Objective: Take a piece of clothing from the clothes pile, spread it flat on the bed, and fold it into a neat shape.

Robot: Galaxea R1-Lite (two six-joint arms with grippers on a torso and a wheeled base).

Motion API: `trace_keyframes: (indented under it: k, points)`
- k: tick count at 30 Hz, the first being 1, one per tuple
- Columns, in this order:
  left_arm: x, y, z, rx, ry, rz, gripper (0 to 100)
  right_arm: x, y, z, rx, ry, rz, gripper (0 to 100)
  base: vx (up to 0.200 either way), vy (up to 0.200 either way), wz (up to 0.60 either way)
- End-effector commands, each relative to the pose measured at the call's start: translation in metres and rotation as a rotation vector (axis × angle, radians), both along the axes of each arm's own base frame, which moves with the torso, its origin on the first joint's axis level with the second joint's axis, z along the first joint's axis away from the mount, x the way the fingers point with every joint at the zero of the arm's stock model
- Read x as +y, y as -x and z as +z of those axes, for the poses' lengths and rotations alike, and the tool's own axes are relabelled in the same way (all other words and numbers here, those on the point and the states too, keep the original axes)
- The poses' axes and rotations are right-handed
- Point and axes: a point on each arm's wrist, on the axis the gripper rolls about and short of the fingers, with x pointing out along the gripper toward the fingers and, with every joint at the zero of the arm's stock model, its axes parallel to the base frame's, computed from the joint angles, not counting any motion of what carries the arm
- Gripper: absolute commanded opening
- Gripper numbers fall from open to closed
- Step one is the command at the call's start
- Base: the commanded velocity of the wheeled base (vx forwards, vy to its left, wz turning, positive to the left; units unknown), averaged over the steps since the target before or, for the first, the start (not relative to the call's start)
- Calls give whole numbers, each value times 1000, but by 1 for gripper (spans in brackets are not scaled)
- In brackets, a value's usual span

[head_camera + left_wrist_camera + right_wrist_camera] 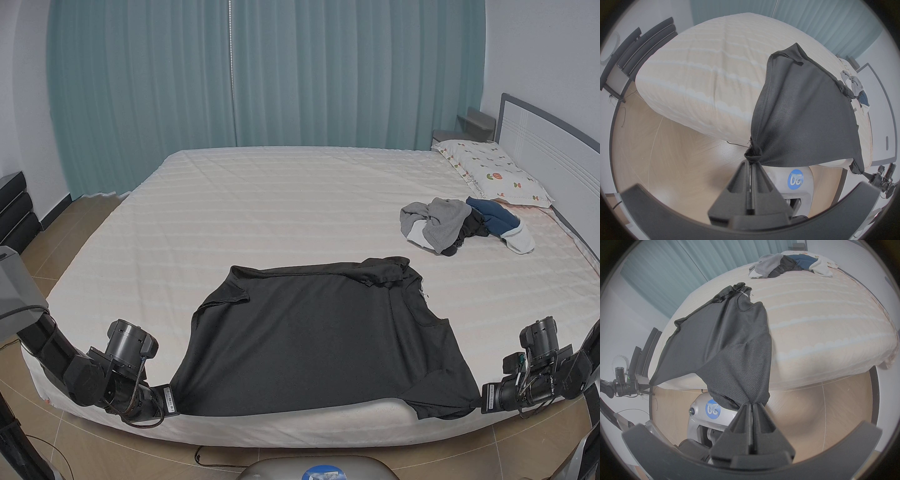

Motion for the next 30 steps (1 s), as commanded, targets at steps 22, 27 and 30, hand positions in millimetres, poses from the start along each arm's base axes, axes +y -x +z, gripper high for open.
trace_keyframes:
  k: [22, 27, 30]
  points:
    - [-2, -8, 1, -36, 28, 5, 100, 3, -59, -12, -93, -58, -31, 100, 0, 0, 0]
    - [-1, -19, 6, -126, 75, 44, 100, 5, -78, -12, -123, -73, -44, 100, 0, 0, 0]
    - [-1, -29, 13, -189, 137, 102, 100, 8, -85, -14, -125, -94, -47, 100, 0, 0, 0]
